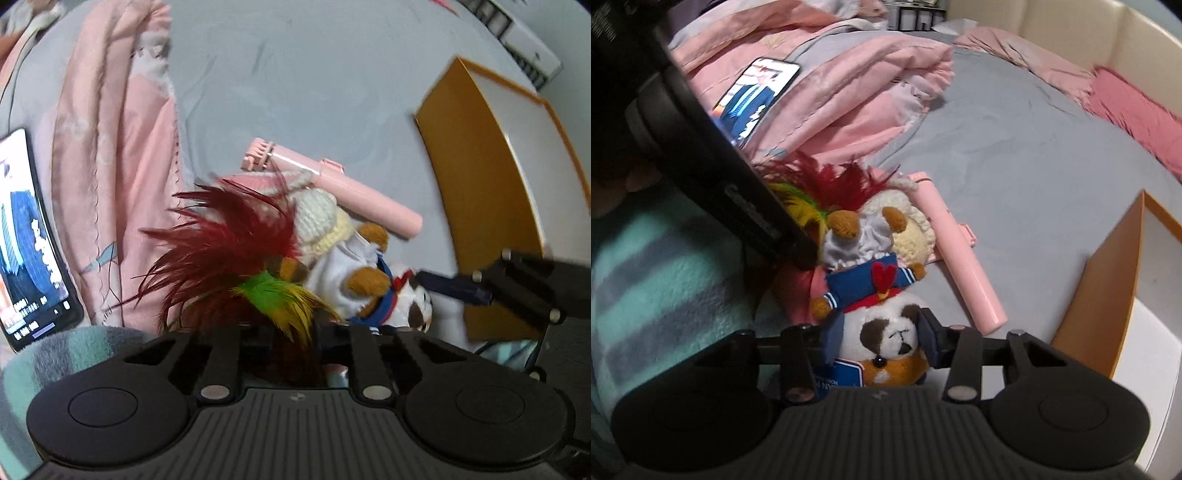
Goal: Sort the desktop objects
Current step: 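Grasp the red feather toy with the left gripper while the right gripper lowers onto the pile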
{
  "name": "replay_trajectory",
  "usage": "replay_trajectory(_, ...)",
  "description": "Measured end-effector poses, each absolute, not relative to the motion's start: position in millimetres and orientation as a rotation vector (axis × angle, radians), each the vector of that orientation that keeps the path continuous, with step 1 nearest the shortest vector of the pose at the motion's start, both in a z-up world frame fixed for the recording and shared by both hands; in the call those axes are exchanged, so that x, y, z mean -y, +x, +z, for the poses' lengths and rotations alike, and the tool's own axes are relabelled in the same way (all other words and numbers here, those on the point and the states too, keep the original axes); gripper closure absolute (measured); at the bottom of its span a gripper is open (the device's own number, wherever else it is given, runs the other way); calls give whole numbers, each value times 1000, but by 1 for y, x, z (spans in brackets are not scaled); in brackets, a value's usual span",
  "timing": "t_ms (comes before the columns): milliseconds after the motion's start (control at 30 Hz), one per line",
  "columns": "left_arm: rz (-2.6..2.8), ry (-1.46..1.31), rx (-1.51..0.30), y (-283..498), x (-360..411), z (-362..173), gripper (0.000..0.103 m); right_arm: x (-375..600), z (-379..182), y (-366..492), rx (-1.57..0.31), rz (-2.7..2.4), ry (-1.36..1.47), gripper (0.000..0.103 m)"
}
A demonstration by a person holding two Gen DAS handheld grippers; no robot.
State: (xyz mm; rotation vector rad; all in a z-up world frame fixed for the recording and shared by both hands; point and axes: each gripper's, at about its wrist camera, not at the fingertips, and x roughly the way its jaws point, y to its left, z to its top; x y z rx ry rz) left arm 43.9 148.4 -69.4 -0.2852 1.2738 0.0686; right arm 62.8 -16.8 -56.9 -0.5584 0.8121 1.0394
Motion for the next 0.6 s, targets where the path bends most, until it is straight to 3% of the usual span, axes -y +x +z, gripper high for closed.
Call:
replay_trajectory(133,70,-407,-1226,41,-162,-67,100,24,-50,65,-819,1008,-515,63)
replay_trajectory(600,40,-479,-960,38,-182,3,103,40,-30,110,-826,774,-394,64)
